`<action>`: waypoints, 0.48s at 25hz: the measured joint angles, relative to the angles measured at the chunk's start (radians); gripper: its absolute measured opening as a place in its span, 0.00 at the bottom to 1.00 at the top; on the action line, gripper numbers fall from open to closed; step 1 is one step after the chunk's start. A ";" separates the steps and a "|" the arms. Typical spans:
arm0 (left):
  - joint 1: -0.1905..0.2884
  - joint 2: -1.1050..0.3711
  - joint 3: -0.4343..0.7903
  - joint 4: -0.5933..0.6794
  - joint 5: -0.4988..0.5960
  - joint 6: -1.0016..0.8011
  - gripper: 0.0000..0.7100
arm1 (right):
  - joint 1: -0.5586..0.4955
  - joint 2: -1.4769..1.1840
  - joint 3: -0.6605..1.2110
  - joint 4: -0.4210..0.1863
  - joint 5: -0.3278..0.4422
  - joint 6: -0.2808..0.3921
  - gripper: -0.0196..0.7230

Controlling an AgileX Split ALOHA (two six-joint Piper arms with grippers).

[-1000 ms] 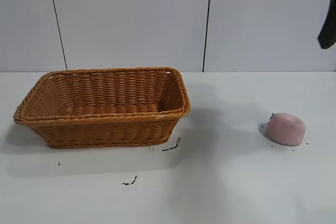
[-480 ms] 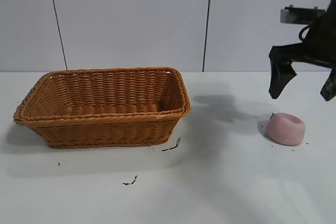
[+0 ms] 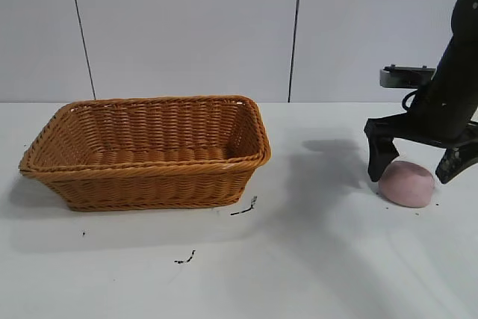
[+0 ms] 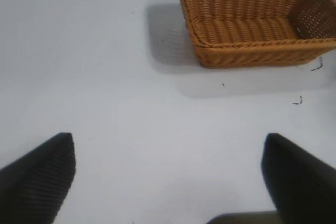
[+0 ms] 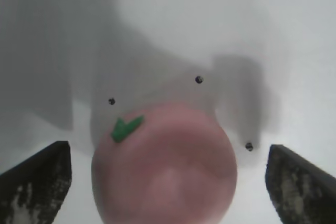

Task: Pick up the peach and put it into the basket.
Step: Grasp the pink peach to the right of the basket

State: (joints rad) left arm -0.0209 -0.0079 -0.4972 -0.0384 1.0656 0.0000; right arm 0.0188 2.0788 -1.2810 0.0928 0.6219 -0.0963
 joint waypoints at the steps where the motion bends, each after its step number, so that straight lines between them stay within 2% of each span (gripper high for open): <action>1: 0.000 0.000 0.000 0.000 0.000 0.000 0.98 | 0.000 0.000 0.000 0.000 -0.001 0.000 0.96; 12: 0.000 0.000 0.000 0.000 0.000 0.000 0.98 | 0.000 0.001 -0.002 0.000 0.004 0.000 0.94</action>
State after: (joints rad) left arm -0.0209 -0.0079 -0.4972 -0.0384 1.0656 0.0000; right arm 0.0188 2.0803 -1.2834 0.0928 0.6263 -0.0963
